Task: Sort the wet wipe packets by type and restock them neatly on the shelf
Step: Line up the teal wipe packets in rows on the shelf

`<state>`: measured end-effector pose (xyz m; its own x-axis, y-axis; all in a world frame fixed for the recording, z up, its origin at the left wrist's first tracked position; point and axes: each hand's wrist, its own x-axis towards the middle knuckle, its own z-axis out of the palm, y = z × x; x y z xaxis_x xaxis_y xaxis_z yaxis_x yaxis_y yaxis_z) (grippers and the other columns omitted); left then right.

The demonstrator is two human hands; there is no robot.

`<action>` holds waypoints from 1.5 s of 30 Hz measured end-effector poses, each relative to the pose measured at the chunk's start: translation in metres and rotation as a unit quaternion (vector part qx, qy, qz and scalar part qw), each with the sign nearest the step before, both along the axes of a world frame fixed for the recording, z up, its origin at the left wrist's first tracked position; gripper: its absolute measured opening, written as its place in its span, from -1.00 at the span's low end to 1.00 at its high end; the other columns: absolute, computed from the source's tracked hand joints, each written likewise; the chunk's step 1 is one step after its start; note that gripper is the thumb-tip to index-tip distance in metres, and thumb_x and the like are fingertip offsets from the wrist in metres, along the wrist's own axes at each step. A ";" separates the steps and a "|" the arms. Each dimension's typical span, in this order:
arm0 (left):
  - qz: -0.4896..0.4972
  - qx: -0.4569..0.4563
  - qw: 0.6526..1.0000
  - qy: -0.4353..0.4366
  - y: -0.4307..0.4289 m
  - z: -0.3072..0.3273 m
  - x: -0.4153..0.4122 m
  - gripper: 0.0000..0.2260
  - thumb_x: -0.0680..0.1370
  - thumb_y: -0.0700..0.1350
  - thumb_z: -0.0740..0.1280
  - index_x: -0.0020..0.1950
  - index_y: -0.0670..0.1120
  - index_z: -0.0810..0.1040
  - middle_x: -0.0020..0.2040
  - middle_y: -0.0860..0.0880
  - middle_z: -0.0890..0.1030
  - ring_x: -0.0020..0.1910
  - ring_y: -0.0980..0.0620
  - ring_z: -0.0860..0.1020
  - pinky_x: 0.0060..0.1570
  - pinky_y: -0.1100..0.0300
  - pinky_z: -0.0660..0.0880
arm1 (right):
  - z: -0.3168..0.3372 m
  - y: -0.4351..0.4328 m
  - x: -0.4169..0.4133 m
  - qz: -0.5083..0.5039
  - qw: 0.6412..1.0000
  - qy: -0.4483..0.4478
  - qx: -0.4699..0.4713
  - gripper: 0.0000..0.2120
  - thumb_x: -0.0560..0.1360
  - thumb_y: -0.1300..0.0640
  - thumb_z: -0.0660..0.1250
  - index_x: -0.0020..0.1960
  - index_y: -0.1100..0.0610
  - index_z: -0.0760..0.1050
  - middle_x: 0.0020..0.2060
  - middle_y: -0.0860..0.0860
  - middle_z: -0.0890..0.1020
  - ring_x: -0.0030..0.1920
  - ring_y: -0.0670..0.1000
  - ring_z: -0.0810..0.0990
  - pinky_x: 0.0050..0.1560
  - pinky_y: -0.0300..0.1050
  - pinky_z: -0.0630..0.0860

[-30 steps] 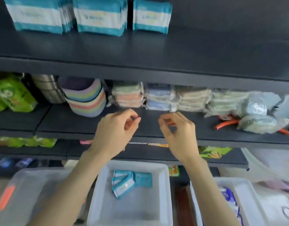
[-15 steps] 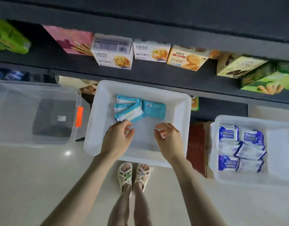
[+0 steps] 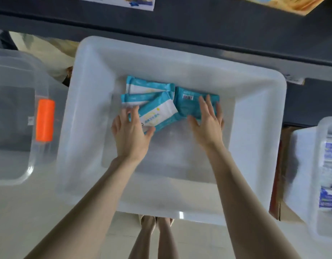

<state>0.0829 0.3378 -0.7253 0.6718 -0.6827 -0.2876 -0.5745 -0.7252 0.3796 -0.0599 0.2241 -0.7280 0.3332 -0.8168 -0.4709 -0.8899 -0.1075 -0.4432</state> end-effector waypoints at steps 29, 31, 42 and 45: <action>0.106 -0.280 0.867 0.399 0.043 0.395 -0.090 -0.91 0.62 0.01 0.18 0.00 0.20 0.46 -0.11 0.28 0.56 -0.11 0.43 0.49 -0.27 0.62 0.32 | 0.391 0.061 -0.053 -0.237 0.817 -0.457 0.259 -0.90 0.59 0.16 0.23 0.04 -0.04 0.42 0.05 0.02 0.60 0.18 0.15 0.56 0.27 0.24 0.44; 0.088 -0.321 0.856 0.396 0.036 0.443 -0.090 -0.87 0.62 -0.01 0.19 -0.05 0.21 0.47 -0.20 0.33 0.57 -0.18 0.51 0.48 -0.28 0.62 0.34 | 0.448 0.054 -0.054 -0.201 0.804 -0.490 0.271 -0.86 0.60 0.13 0.21 0.06 -0.07 0.49 0.02 -0.04 0.65 0.15 0.09 0.60 0.23 0.17 0.49; 0.012 -0.497 0.761 0.416 -0.007 0.617 -0.064 -0.88 0.60 0.02 0.21 0.04 0.21 0.52 -0.06 0.20 0.66 0.00 0.19 0.63 0.03 0.14 0.57 | 0.645 0.021 -0.014 -0.040 0.833 -0.543 0.100 -0.77 0.64 -0.10 0.06 0.24 -0.17 0.37 0.08 -0.26 0.54 0.08 -0.24 0.51 0.15 -0.19 0.40; -0.028 -0.508 0.738 0.443 -0.026 0.644 -0.049 -0.85 0.61 -0.02 0.20 0.10 0.18 0.51 0.00 0.14 0.66 0.01 0.18 0.63 -0.03 0.15 0.60 | 0.666 0.007 0.008 -0.036 0.813 -0.568 0.126 -0.64 0.64 -0.05 0.00 0.36 -0.04 0.37 0.03 -0.08 0.63 -0.05 -0.12 0.64 -0.13 -0.22 0.54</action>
